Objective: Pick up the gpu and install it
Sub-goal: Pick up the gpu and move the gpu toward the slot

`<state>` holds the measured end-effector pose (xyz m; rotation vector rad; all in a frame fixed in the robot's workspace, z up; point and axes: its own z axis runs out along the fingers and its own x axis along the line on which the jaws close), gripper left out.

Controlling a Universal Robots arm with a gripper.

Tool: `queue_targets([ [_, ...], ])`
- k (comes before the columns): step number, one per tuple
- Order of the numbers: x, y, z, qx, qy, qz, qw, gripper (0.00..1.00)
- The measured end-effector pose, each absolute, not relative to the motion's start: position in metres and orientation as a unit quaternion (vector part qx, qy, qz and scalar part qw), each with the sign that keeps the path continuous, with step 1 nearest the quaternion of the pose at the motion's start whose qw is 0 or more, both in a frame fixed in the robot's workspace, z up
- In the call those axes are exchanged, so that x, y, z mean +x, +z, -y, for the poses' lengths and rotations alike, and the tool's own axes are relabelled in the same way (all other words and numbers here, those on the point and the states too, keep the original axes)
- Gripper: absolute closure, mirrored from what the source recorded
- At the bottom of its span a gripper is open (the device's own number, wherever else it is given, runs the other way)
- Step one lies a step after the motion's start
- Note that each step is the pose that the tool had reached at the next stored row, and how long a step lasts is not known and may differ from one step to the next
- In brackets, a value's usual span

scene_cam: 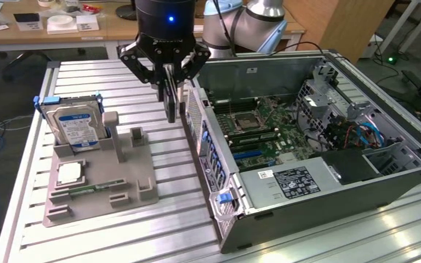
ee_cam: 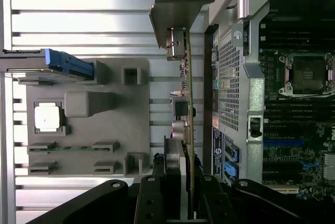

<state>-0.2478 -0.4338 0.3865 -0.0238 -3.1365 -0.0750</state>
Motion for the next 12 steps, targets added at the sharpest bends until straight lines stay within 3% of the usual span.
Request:
queue_targets([
  [12,-0.224,0.387,0.433,-0.008,-0.027,1.0,0.002,0.72],
])
